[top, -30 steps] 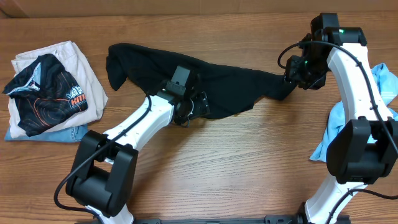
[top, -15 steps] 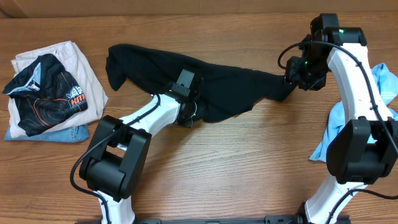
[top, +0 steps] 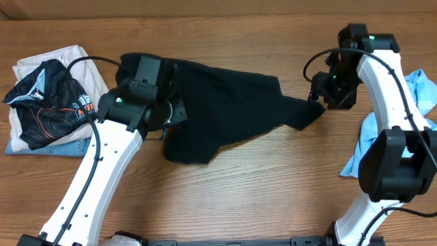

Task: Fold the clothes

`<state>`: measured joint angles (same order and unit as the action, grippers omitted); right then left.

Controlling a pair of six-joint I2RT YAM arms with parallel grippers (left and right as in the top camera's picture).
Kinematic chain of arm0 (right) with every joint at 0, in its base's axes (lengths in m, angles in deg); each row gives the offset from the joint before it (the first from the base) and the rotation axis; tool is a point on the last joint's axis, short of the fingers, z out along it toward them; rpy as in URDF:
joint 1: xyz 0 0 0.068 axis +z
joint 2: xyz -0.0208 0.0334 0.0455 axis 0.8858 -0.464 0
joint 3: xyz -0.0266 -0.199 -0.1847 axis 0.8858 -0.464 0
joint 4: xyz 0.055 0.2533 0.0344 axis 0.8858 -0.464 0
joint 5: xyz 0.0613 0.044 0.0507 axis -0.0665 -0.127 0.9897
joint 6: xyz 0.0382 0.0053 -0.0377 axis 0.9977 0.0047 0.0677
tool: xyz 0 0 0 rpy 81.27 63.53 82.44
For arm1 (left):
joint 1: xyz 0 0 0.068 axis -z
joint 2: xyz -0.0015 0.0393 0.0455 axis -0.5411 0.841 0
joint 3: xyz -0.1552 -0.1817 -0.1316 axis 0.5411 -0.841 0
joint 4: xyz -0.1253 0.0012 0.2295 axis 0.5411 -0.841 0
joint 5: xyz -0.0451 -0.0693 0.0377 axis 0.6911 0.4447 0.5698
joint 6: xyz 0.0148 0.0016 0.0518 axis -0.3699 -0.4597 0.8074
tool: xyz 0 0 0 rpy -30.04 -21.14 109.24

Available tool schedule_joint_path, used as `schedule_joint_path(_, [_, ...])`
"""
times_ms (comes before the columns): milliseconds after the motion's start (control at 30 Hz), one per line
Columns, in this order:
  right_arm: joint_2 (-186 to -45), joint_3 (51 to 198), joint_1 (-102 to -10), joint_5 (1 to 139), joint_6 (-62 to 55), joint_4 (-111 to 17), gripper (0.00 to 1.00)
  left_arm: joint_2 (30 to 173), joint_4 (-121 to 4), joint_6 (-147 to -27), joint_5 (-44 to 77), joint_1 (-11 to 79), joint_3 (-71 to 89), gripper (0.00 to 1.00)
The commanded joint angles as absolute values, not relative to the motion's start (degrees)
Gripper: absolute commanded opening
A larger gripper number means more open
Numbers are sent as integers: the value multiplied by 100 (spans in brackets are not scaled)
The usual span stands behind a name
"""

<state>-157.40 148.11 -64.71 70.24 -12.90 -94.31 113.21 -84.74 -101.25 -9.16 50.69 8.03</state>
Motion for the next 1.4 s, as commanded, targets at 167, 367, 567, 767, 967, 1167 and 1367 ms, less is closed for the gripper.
schedule_joint_path(167, [-15565, 13568, -6468, 6943, -634, -7693, 61, 11378, -9314, -9913, -2571, 4990, 806, 4])
schedule_joint_path(367, [-15574, 12848, -6462, 6941, -234, -6397, 58, 11378, -9414, -9932, -2770, 4925, 806, 4])
schedule_joint_path(567, [-15574, 12396, -6466, 6935, 505, -5905, 57, 11380, -9362, -9930, -2770, 4927, 803, 4])
schedule_joint_path(767, [-15574, 12287, -6466, 6823, 679, -5842, 57, 11380, -9292, -9928, -2770, 4927, 803, 11])
schedule_joint_path(967, [-15574, 12287, -6466, 6790, 660, -5973, 57, 11404, -8546, -9928, -3041, 4923, 803, 4])
schedule_joint_path(1167, [-15574, 12287, -6466, 6790, 662, -6019, 57, 11903, -7585, -9902, -3122, 4923, 799, 6])
schedule_joint_path(1367, [-15574, 12287, -6466, 6790, 640, -6061, 57, 13151, -6603, -9550, -3063, 4923, 799, 28])
